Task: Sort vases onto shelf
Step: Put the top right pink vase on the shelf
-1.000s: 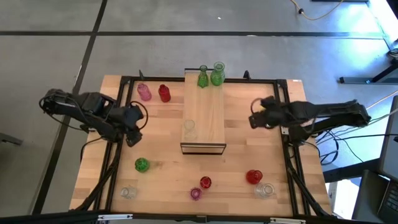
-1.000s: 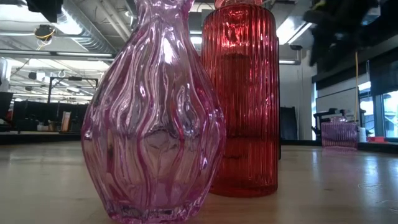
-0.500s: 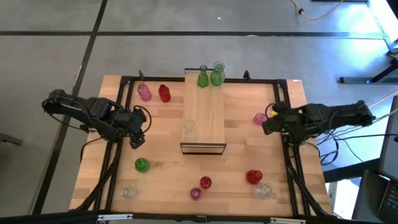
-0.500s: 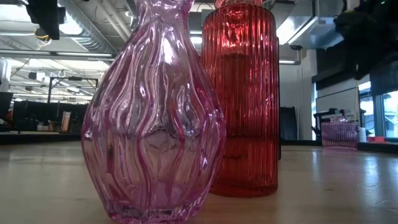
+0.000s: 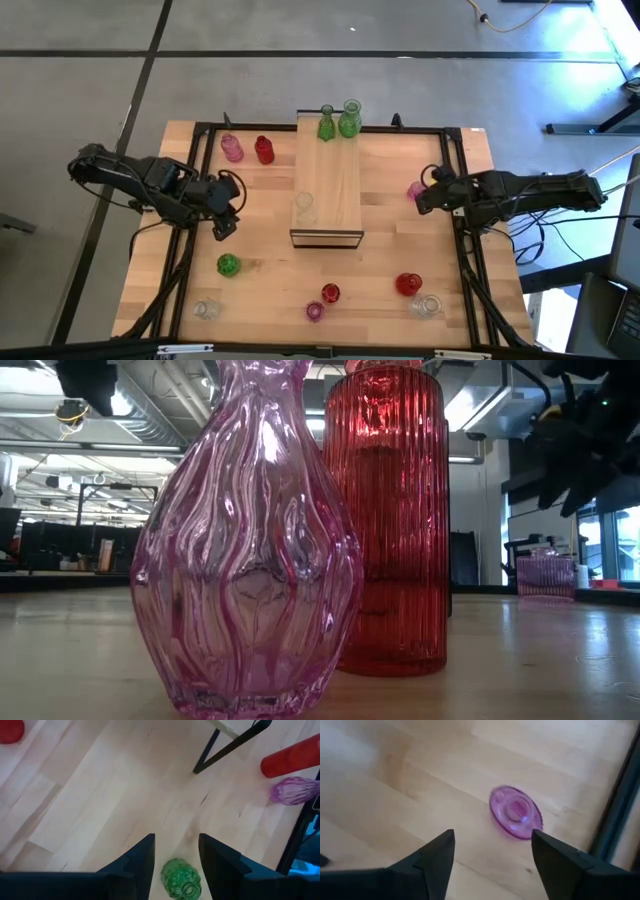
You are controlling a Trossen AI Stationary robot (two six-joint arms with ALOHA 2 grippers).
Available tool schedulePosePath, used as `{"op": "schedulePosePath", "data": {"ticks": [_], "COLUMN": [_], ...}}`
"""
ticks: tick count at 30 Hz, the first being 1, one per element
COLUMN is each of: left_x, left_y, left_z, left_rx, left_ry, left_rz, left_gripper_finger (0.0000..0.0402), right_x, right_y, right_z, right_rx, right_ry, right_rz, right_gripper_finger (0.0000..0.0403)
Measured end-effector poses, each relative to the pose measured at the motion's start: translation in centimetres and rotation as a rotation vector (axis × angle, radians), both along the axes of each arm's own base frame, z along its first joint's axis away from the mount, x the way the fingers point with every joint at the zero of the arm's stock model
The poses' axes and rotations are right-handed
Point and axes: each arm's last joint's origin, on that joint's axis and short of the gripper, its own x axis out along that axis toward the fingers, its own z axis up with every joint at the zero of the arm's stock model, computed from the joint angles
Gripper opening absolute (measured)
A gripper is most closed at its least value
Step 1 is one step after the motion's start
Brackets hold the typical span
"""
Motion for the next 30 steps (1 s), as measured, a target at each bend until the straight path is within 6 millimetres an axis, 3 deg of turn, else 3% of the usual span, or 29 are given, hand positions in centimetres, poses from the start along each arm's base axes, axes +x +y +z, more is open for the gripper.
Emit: {"op": "schedulePosePath", "data": {"ticks": [7, 16, 23, 30], "left_x": [0.1, 0.2, 0.7, 0.8], "left_y": [0.0, 0.0, -0.2, -0.1], "left_z": [0.1, 0.1, 0.4, 0.4], "left_rx": [0.016, 0.007, -0.006, 0.019], "left_ry": [-0.013, -0.02, -0.083, -0.094], "left_rz": [-0.017, -0.018, -0.013, -0.001], "left_gripper_finger": [0.0145, 0.0145, 0.0145, 0.0145], "right_x": [0.8, 0.3, 0.2, 0.6], "right_y": [-0.4, -1.6, -1.4, -1.4], "right_z": [-1.5, -4.1, -4.9, -7.1], "right_rx": [0.007, 0.016, 0.087, 0.104], "right_ry": [0.032, 0.044, 0.05, 0.065], "right_rz": [0.098, -0.11, -0.09, -0.126], "right_gripper_finger": [0.0258, 0.0269, 0.028, 0.028]}}
